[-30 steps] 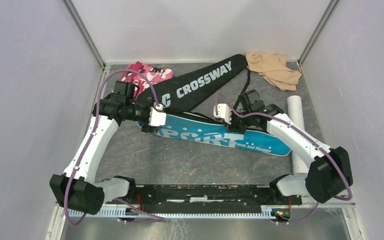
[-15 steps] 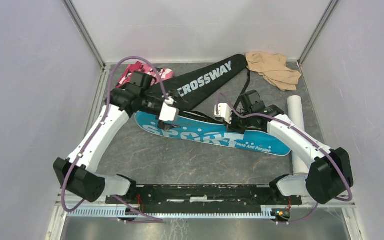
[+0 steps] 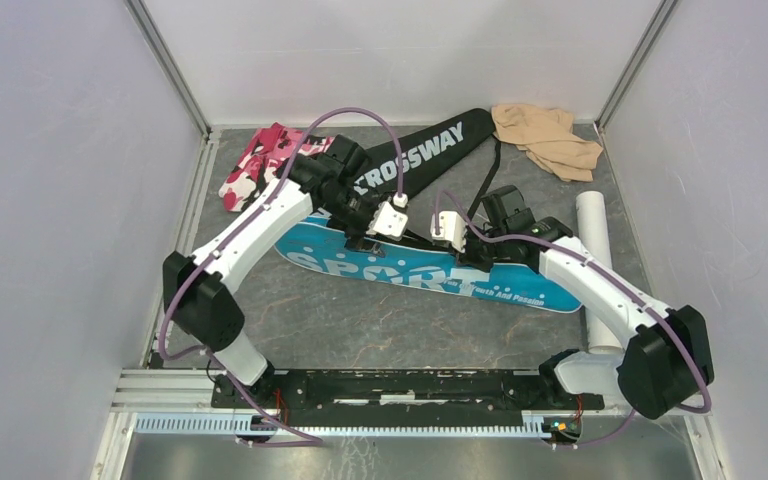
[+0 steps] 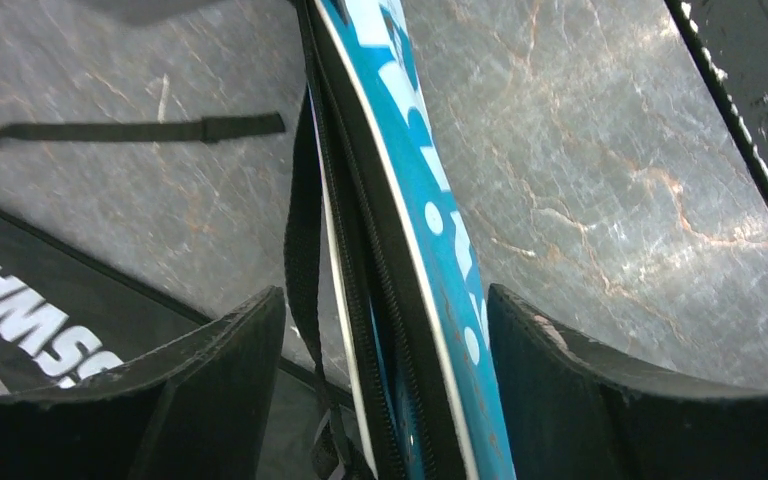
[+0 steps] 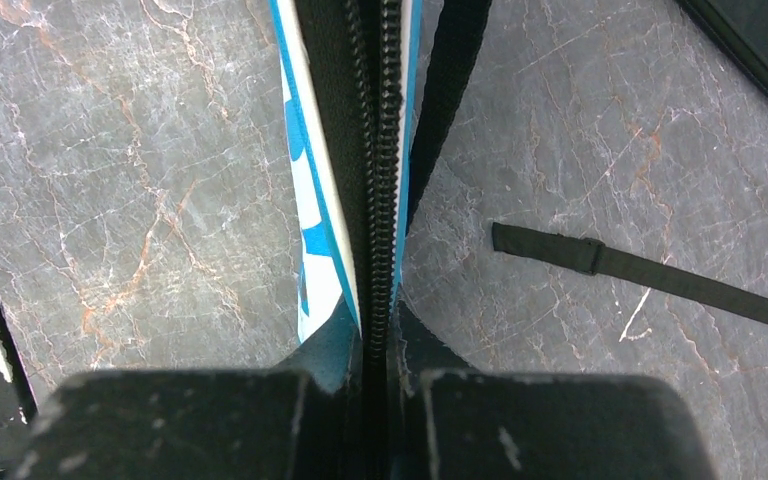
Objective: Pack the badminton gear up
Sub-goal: Adjust the racket bag at the center of the board.
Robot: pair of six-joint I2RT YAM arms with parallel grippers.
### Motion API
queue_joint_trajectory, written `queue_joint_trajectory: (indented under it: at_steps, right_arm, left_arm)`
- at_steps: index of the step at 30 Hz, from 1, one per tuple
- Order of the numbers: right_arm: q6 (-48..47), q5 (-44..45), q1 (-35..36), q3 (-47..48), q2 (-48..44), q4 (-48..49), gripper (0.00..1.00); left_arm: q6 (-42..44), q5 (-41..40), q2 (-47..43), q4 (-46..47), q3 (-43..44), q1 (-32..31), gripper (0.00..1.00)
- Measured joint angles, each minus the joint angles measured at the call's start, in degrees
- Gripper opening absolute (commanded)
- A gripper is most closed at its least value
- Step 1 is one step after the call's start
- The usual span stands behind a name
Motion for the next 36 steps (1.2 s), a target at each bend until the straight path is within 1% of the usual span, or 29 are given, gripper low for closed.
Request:
queue_joint_trajectory:
  at_steps: [4, 7, 9, 15, 19, 21, 25, 29, 30, 34, 35, 36]
  right_arm:
    - [-0.02, 0.61, 0.09, -0.76, -0.85, 0.44, 0.0]
    - [0.0, 0.9, 0.11, -1.07, -1.03, 0.98, 0.0]
    - [0.0, 1.09, 0.15, -1.4, -1.22, 1.38, 0.0]
    - [0.0, 1.46, 0.46, -2.03, -1.79, 2.05, 0.0]
    - [0.02, 1.6, 0.59, -2.54, -2.16, 2.91, 0.0]
    - [0.07, 1.79, 0.57, -2.73, -2.23, 3.13, 0.0]
    - [0.37, 2.32, 0.44, -3.06, -2.69, 3.15, 0.0]
    - [0.44, 2.4, 0.42, -3.15, -2.75, 3.17, 0.0]
    - [0.44, 2.4, 0.44, -3.15, -2.75, 3.19, 0.0]
    - [0.46, 2.38, 0.44, -3.17, -2.75, 3.19, 0.0]
    - [0.46, 2.36, 0.42, -3.17, -2.75, 3.17, 0.0]
    - [0.46, 2.34, 0.42, -3.17, -2.75, 3.17, 0.0]
  left_arm:
    - [0.17, -4.2, 3.67, -6.45, 4.44, -0.13, 0.67]
    - [0.9, -7.3, 3.82, -10.27, 4.9, -0.13, 0.62]
    - [1.77, -9.99, 3.85, -12.79, 5.25, -0.15, 0.62]
    - [3.85, -13.57, 3.76, -15.76, 5.84, 1.14, 0.62]
    - [5.57, -14.4, 3.04, -16.87, 5.92, 4.31, 0.6]
    - [6.67, -15.82, 2.36, -18.32, 5.99, 6.97, 0.59]
    - [8.79, -18.47, 0.98, -20.26, 5.88, 12.87, 0.53]
    - [10.54, -19.26, -0.74, -21.16, 4.74, 15.82, 0.47]
    - [10.78, -19.21, -1.07, -21.42, 4.46, 16.22, 0.48]
    - [11.98, -18.34, -1.27, -21.75, 4.35, 17.2, 0.63]
    - [12.2, -17.75, -1.29, -21.73, 4.35, 17.4, 0.69]
    - [12.31, -17.07, -1.33, -21.66, 4.35, 17.53, 0.71]
